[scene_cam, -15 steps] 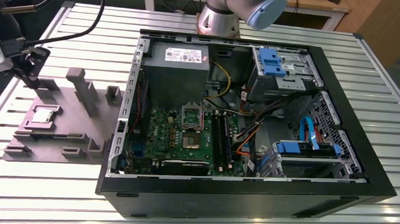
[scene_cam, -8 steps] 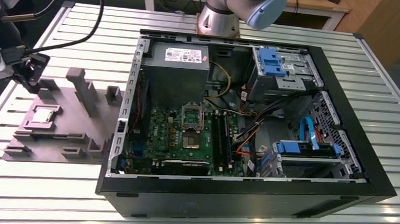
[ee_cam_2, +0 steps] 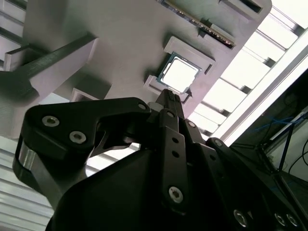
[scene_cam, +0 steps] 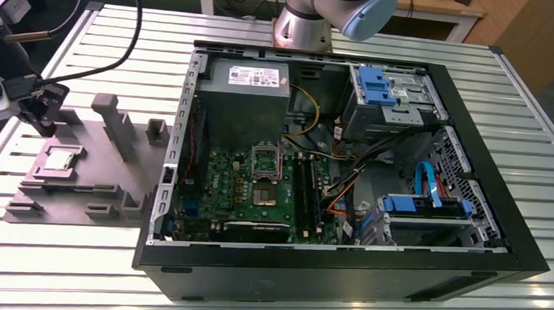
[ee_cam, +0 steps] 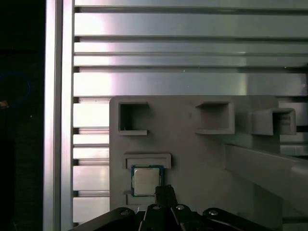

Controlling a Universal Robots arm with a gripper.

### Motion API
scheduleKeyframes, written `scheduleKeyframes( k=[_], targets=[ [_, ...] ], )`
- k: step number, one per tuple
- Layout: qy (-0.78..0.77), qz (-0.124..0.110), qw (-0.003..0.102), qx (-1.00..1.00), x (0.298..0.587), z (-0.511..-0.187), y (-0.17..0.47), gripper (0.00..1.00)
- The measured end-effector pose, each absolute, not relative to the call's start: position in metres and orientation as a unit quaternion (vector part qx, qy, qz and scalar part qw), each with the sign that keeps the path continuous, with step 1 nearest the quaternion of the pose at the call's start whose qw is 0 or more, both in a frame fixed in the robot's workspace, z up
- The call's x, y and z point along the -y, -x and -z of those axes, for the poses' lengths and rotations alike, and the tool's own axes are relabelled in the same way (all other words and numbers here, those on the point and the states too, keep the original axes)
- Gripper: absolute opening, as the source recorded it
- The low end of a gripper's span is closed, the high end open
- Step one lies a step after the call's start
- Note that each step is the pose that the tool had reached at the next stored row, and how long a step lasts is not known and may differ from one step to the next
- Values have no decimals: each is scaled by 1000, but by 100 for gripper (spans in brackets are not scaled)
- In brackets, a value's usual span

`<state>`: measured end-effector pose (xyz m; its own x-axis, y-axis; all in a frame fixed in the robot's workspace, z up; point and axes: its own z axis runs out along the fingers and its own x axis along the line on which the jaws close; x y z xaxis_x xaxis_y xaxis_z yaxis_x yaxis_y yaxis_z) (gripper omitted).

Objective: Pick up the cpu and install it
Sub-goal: 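Reach for the cpu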

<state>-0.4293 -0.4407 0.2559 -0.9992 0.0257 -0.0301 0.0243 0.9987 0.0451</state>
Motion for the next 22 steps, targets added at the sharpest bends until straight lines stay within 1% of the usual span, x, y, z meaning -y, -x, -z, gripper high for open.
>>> scheduleKeyframes(
  k=[22],
  targets=[
    [-13, -22, 14, -1000, 446, -232, 437, 10]
  ],
)
